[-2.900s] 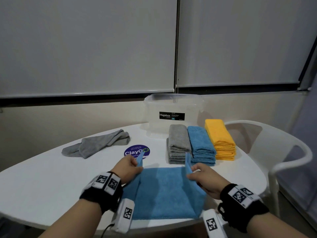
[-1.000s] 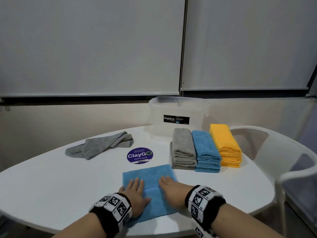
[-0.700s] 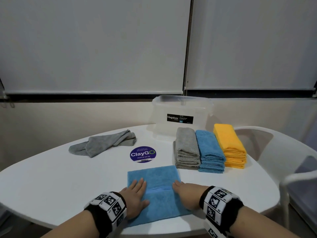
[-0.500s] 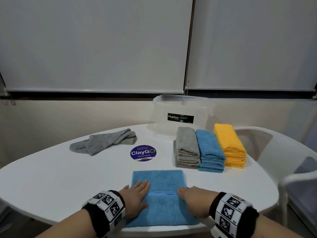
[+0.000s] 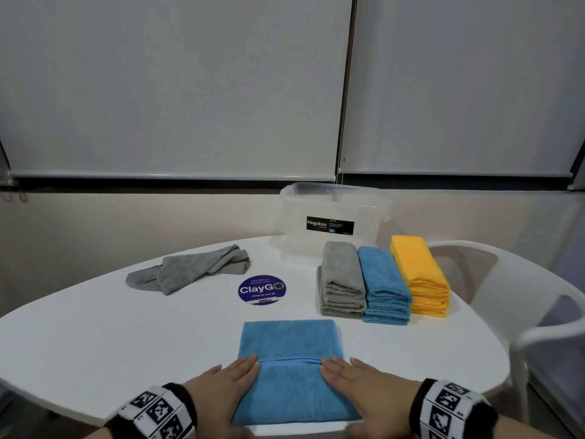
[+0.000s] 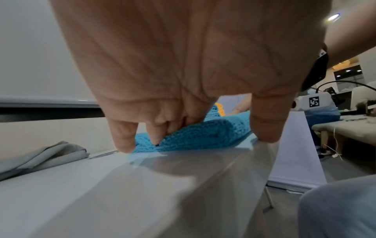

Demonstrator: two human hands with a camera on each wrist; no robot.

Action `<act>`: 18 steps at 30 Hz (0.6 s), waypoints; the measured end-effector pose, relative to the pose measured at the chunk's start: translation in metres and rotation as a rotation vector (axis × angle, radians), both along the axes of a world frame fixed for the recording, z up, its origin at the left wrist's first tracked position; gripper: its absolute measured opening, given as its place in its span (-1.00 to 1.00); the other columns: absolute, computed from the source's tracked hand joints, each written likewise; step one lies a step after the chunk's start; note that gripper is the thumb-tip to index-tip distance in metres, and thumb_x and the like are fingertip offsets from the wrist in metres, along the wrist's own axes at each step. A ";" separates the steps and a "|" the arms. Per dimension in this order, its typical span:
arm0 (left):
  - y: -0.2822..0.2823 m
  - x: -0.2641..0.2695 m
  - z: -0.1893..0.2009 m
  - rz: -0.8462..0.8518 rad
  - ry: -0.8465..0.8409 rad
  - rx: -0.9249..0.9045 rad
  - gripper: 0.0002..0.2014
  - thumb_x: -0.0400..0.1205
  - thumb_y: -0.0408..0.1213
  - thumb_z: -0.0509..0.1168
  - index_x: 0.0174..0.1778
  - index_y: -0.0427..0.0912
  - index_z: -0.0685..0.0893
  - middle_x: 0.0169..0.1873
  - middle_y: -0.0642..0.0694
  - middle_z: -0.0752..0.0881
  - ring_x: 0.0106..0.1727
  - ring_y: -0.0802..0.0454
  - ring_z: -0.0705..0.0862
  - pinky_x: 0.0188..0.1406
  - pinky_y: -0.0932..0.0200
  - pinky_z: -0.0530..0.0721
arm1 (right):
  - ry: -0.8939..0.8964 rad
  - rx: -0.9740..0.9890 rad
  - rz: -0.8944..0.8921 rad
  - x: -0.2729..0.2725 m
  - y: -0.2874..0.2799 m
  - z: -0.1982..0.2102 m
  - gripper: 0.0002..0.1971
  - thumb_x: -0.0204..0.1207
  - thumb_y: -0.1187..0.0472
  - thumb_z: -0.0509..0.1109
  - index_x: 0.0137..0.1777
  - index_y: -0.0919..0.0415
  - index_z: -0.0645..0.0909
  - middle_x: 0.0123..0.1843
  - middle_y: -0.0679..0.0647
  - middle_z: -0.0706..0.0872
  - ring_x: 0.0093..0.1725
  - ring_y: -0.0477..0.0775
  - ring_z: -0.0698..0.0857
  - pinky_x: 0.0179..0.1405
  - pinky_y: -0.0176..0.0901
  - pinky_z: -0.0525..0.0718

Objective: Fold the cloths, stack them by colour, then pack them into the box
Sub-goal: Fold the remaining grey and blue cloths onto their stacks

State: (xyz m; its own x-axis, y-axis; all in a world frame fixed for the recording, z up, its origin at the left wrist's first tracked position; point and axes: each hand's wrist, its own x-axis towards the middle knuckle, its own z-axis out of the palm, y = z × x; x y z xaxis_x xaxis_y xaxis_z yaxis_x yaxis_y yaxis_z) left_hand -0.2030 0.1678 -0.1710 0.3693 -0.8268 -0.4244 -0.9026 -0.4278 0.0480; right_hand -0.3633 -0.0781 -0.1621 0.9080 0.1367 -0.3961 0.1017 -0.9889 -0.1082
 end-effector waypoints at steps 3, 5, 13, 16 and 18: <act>0.001 0.001 -0.003 0.003 0.007 -0.053 0.24 0.15 0.64 -0.17 0.68 -0.02 -0.27 0.67 0.04 -0.26 0.69 0.13 -0.11 0.65 0.06 -0.05 | -0.088 0.101 -0.072 0.000 -0.001 0.005 -0.26 0.61 0.06 0.24 0.71 0.13 -0.03 0.73 0.01 -0.09 0.69 -0.09 -0.06 0.53 -0.36 -0.28; 0.002 0.002 -0.004 0.020 -0.014 -0.112 -0.06 0.52 0.45 0.01 0.69 0.02 -0.17 0.68 0.06 -0.17 0.69 0.11 0.00 0.66 0.17 -0.01 | -0.131 0.141 -0.133 0.003 -0.002 0.011 -0.41 0.61 0.17 0.18 0.65 0.16 0.21 0.70 0.02 0.17 0.65 -0.04 0.18 0.62 -0.35 -0.08; -0.029 0.036 0.031 0.469 0.459 -0.452 -0.66 0.53 0.09 0.10 -0.19 -0.13 0.55 -0.23 -0.03 0.60 -0.22 0.11 0.56 -0.15 0.27 0.58 | -0.256 0.623 -0.635 0.047 -0.022 0.009 -0.87 0.53 0.16 0.19 -0.26 0.09 0.44 -0.28 0.00 0.53 -0.29 -0.09 0.51 -0.29 -0.16 0.52; -0.044 0.052 0.026 0.670 0.544 -0.519 -0.75 0.75 -0.15 0.08 -0.13 -0.20 0.53 -0.22 -0.08 0.63 -0.26 0.05 0.65 -0.22 0.31 0.70 | -0.246 0.587 -0.737 0.066 -0.027 0.006 -0.82 0.66 0.14 0.13 -0.20 0.11 0.39 -0.19 0.00 0.50 -0.18 -0.03 0.53 -0.24 -0.20 0.51; -0.054 0.062 0.019 0.703 0.429 -0.490 -0.69 0.77 -0.12 0.04 0.00 -0.25 0.60 -0.07 -0.19 0.72 -0.09 -0.09 0.73 0.00 0.13 0.68 | -0.244 0.494 -0.755 0.078 -0.029 0.004 -0.80 0.70 0.07 0.06 -0.11 0.09 0.40 -0.06 0.02 0.53 -0.01 0.04 0.55 -0.04 -0.10 0.50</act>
State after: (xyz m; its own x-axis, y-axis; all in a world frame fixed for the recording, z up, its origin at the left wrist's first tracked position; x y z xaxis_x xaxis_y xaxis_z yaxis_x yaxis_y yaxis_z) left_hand -0.1414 0.1142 -0.1522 0.7423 -0.5969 -0.3045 -0.3108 -0.7092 0.6328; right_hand -0.2853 -0.1073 -0.1581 0.8753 -0.4216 -0.2370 -0.4739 -0.6495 -0.5947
